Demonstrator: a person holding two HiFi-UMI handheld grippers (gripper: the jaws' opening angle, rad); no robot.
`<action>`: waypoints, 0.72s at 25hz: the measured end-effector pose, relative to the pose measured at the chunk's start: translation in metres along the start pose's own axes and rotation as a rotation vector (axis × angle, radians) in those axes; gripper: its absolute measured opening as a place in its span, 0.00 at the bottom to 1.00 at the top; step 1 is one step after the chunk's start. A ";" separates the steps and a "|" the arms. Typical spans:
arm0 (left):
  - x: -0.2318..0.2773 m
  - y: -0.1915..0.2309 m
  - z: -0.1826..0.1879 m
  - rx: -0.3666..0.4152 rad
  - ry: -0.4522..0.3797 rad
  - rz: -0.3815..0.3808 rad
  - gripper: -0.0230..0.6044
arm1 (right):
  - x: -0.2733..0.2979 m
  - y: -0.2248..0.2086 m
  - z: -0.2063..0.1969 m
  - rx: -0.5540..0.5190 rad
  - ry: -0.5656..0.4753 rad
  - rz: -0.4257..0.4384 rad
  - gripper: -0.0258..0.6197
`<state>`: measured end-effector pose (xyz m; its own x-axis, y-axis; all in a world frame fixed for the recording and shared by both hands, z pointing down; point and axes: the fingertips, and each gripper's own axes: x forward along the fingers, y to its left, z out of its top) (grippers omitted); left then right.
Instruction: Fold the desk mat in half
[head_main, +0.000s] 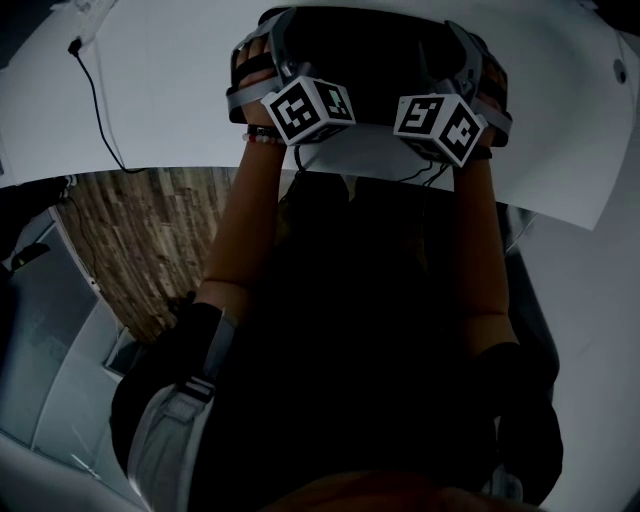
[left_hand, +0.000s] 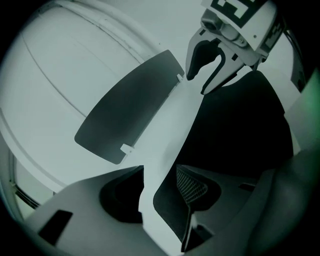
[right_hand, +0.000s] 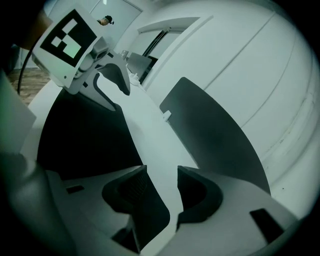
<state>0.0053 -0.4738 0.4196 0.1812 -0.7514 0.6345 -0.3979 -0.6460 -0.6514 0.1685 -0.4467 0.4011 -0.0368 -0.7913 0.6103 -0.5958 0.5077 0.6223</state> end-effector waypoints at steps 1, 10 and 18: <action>-0.003 0.001 0.003 -0.009 -0.006 0.000 0.37 | -0.004 -0.002 0.002 0.003 -0.009 0.000 0.33; -0.039 0.005 0.031 -0.072 -0.052 0.005 0.37 | -0.043 -0.021 0.020 0.038 -0.126 -0.027 0.33; -0.075 0.012 0.054 -0.136 -0.108 -0.004 0.37 | -0.077 -0.020 0.032 0.083 -0.213 0.045 0.33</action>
<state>0.0354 -0.4321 0.3417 0.2758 -0.7639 0.5834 -0.5141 -0.6301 -0.5820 0.1576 -0.4069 0.3258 -0.2285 -0.8269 0.5138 -0.6533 0.5216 0.5488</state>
